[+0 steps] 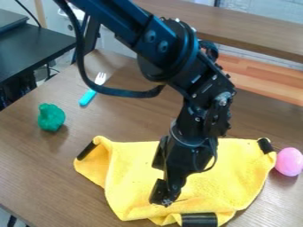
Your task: Unfold the yellow cloth
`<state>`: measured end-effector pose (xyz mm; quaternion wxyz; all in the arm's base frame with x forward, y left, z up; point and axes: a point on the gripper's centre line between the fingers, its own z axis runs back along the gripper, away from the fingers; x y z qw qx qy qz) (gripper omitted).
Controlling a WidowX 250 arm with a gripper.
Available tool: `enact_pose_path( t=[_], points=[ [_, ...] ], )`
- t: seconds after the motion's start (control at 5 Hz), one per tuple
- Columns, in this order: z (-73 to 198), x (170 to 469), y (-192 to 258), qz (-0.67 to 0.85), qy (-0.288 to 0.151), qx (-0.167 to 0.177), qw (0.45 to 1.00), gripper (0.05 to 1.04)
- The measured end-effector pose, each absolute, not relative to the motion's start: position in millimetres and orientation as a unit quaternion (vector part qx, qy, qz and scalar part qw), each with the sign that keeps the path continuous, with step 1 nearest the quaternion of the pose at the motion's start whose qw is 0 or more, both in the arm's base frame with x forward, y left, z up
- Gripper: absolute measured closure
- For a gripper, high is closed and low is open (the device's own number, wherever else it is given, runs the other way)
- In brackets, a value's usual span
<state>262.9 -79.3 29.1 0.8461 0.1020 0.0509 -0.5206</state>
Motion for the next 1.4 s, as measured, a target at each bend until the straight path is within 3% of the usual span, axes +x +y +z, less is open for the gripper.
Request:
enact_pose_path(
  t=[1.2, 1.4],
  points=[
    [-9, 264, -94, -0.524, 0.081, 0.101, 0.842, 0.087],
    [-10, 263, -98, -0.532, 0.086, 0.116, 0.834, 0.162]
  ],
)
